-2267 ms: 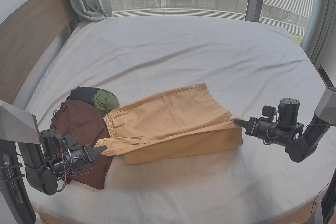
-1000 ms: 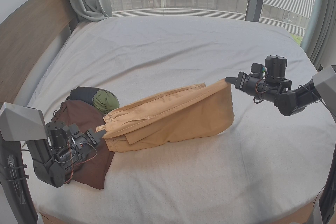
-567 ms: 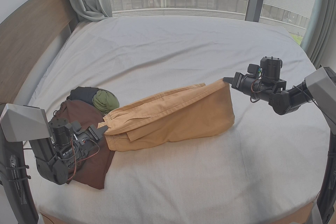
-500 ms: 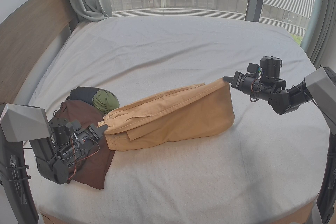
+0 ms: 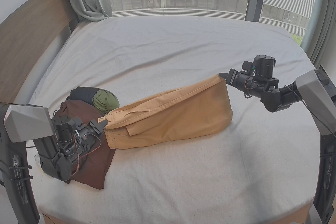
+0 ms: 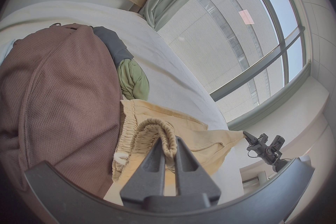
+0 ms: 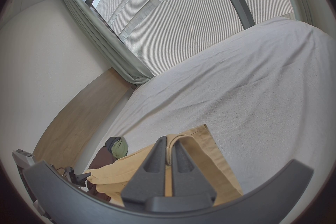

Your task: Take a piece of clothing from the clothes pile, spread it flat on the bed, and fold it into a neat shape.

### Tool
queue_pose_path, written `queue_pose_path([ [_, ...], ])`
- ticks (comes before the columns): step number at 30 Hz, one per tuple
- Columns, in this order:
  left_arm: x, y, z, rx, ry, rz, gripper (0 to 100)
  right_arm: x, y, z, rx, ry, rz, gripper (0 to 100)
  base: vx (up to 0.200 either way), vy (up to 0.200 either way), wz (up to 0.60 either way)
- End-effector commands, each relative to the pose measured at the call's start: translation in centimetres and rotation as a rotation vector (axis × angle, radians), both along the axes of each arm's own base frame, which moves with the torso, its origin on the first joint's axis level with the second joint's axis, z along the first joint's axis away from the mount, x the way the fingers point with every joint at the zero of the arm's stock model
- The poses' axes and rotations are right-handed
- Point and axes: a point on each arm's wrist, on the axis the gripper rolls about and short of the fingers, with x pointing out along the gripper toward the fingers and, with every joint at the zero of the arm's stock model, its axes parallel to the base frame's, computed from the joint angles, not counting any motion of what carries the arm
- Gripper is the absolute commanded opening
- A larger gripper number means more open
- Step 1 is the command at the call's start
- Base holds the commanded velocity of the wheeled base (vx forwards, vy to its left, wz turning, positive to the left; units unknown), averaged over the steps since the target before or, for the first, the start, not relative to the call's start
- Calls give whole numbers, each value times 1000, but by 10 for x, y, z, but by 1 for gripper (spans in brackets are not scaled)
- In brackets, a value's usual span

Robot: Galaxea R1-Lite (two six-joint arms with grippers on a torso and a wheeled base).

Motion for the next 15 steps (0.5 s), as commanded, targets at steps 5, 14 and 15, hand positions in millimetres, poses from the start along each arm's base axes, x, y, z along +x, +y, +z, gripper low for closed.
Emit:
queue_pose_path([
  [5,11,0,-12,6,5,28,0,17,7,-22,-1,6,0,0,0,0,0],
  [14,18,0,-17,5,-1,31,0,24,9,-26,5,-19,-4,0,0,0,0],
  [15,19,0,-17,5,-3,31,0,24,9,-25,8,-29,-4,0,0,0,0],
])
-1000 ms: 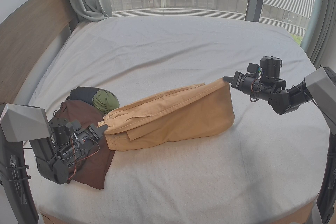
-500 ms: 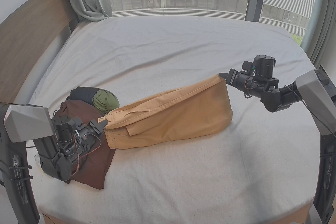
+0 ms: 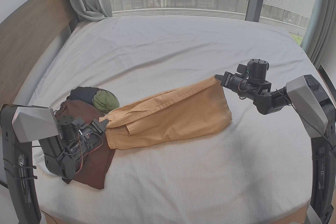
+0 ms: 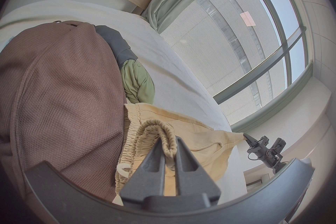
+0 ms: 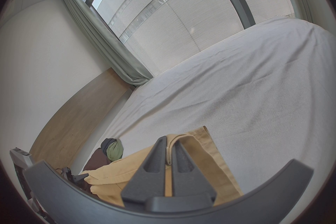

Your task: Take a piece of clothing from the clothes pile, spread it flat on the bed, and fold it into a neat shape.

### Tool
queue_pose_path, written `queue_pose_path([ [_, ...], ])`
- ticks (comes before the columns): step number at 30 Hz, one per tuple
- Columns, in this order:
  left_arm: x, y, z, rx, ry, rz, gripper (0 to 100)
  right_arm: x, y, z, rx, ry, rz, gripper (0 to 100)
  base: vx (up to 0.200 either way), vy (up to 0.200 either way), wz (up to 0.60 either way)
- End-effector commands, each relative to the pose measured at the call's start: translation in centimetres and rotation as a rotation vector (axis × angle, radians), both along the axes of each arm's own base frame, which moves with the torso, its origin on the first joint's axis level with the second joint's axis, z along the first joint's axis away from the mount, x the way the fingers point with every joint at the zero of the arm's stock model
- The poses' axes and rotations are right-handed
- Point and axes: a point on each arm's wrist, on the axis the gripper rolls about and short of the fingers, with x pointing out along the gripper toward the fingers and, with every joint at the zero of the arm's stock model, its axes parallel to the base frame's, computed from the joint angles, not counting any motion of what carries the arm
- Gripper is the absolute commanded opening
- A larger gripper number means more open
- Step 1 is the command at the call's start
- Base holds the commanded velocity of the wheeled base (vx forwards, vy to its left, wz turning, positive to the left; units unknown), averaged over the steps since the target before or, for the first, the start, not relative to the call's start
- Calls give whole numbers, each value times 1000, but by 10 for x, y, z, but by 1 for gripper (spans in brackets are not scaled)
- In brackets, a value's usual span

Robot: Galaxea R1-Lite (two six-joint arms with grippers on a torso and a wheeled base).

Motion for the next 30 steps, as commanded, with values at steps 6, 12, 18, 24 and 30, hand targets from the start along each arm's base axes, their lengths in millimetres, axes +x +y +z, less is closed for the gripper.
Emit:
queue_pose_path([
  [6,2,0,-4,1,3,0,100,3,4,-2,22,-22,3,100,0,0,0],
  [12,12,5,3,7,-41,79,100,11,10,-1,75,-73,-48,100,0,0,0],
  [18,11,7,12,7,-62,95,100,-7,10,21,80,-68,-46,100,0,0,0],
  [24,1,3,34,-4,-102,79,100,-38,4,41,70,-42,-43,100,0,0,0],
  [30,-12,-3,53,-5,-132,51,100,-61,-9,47,76,-37,-53,100,0,0,0],
])
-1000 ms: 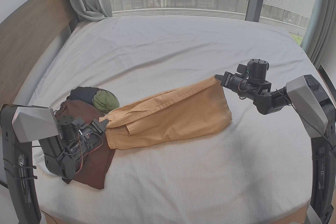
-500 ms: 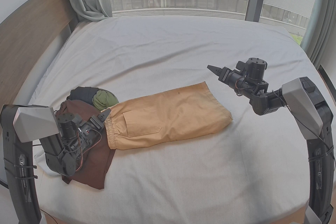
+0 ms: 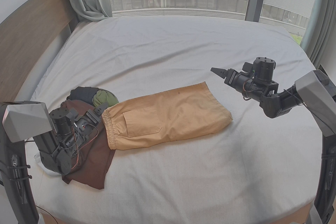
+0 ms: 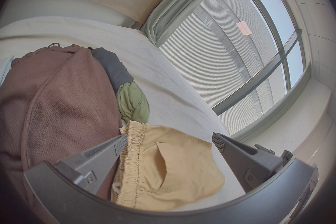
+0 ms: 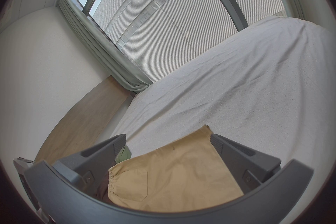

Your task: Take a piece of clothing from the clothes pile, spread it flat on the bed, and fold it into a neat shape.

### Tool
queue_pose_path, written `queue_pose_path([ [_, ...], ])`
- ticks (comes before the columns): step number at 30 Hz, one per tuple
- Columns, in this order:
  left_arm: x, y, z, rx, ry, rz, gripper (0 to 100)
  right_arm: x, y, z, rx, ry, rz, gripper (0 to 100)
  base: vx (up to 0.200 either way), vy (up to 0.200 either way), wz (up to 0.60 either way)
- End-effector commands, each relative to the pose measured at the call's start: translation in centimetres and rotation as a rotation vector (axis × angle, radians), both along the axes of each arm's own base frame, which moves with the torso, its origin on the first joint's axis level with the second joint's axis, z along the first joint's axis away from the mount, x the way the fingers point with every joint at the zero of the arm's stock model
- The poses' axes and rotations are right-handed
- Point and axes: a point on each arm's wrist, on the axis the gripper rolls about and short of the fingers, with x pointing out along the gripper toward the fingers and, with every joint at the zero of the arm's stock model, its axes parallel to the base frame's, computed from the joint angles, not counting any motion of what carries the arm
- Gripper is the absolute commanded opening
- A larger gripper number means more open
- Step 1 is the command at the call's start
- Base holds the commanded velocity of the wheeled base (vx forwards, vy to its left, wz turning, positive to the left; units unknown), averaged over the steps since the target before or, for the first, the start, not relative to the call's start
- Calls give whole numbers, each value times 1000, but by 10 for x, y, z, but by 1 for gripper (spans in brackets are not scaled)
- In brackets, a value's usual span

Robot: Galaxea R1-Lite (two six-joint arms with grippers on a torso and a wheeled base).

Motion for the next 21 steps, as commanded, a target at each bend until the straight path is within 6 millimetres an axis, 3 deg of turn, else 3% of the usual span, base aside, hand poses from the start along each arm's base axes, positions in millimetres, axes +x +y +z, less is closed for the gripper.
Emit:
queue_pose_path([
  [1,-17,-7,31,-2,-59,-33,100,-30,-13,26,17,-45,-8,100,0,0,0],
  [7,-41,-16,72,-9,-161,-139,100,-74,-22,19,92,-81,42,100,0,0,0],
  [11,-54,-18,86,91,-234,-279,100,-102,-28,3,96,-92,82,100,0,0,0],
  [15,-67,-18,84,126,-228,-370,100,-120,-31,-15,97,-91,119,100,0,0,0],
  [21,-71,-17,71,223,-212,-372,100,-113,-30,-46,83,-14,127,100,0,0,0],
])
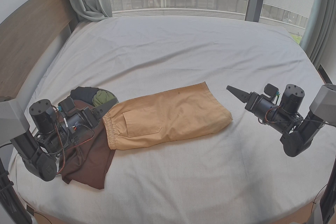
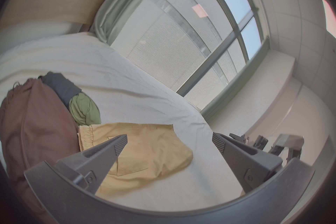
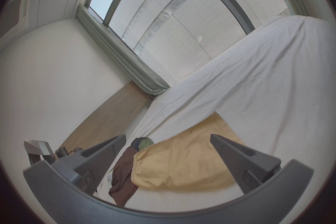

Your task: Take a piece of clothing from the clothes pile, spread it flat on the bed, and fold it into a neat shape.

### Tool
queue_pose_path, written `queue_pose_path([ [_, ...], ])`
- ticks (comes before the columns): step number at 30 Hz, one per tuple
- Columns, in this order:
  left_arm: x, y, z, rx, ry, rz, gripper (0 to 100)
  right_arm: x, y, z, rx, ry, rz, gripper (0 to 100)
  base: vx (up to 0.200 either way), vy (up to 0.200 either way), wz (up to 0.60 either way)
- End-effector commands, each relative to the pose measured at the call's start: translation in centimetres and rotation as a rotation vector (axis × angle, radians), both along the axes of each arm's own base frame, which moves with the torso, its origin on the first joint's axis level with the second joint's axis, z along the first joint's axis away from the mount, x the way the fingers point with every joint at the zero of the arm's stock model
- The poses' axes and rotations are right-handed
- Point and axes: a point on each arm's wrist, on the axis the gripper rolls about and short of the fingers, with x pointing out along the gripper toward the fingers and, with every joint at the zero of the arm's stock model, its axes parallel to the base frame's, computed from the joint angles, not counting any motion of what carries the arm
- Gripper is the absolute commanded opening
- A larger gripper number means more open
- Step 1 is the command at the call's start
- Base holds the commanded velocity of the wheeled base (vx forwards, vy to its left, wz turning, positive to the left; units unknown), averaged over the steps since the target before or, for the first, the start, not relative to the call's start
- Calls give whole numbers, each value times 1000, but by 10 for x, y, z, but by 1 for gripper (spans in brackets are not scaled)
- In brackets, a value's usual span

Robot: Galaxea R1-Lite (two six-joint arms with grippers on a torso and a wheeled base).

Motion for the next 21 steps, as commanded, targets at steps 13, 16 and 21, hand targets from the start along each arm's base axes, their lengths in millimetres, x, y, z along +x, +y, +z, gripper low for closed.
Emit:
queue_pose_path([
  [13,3,1,-21,188,-25,64,100,20,3,-95,-37,265,5,100,0,0,0],
  [16,4,0,-25,190,-13,62,100,25,5,-107,-27,306,1,100,0,0,0],
  [21,5,0,-26,189,-9,61,100,32,8,-118,1,345,-19,100,0,0,0],
])
